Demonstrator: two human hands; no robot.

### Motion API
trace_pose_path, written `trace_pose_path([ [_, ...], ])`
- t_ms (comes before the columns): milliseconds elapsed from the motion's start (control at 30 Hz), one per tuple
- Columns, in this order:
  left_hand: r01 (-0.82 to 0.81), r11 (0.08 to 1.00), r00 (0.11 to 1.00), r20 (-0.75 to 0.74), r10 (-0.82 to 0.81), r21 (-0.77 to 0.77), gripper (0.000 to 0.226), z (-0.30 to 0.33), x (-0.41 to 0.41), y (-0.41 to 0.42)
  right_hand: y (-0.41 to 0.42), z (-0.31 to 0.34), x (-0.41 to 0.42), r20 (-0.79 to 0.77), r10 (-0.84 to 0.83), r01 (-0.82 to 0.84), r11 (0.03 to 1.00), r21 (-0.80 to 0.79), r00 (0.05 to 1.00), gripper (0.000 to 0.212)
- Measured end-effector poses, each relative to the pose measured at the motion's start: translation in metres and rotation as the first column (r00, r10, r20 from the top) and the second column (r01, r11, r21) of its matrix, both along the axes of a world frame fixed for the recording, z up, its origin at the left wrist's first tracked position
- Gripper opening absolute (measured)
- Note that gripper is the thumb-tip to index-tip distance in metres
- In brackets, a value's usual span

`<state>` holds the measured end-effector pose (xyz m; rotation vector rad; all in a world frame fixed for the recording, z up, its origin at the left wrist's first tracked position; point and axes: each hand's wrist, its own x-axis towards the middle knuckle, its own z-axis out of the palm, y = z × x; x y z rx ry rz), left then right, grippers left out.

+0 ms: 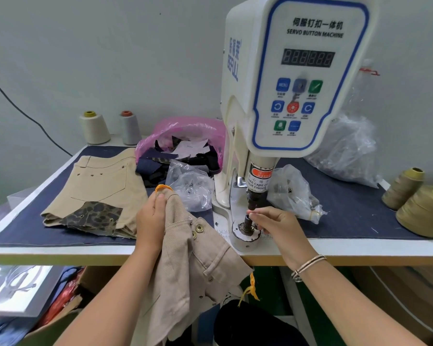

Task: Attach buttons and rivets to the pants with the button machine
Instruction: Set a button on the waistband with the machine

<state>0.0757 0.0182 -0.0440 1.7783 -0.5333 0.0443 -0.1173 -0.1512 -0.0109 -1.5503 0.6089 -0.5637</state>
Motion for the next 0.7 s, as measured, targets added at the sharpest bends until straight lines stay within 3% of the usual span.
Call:
trace_pose_path([
  [333,-0.011,1.0,1.0,0.007,0.011,-0.002,0.031,0.003,-0.003,0.0,-0.001,0.001,0.003,0.006,0.007,-0.007,0.999,0.041,1.0,0.017],
  [567,-0.031,1.0,1.0,0.006,0.031,-0.007,0.038,0.005,-0.004,-0.001,0.004,0.002,-0.004,0.018,0.021,-0.019,0.996,-0.089,1.0,0.025],
  [700,-0.016,1.0,1.0,-0.007,0.015,-0.013,0.035,0.006,-0.006,0.0,0.014,-0.001,-0.017,0.103,-0.065,0.08,0.985,-0.15,0.992,0.026],
])
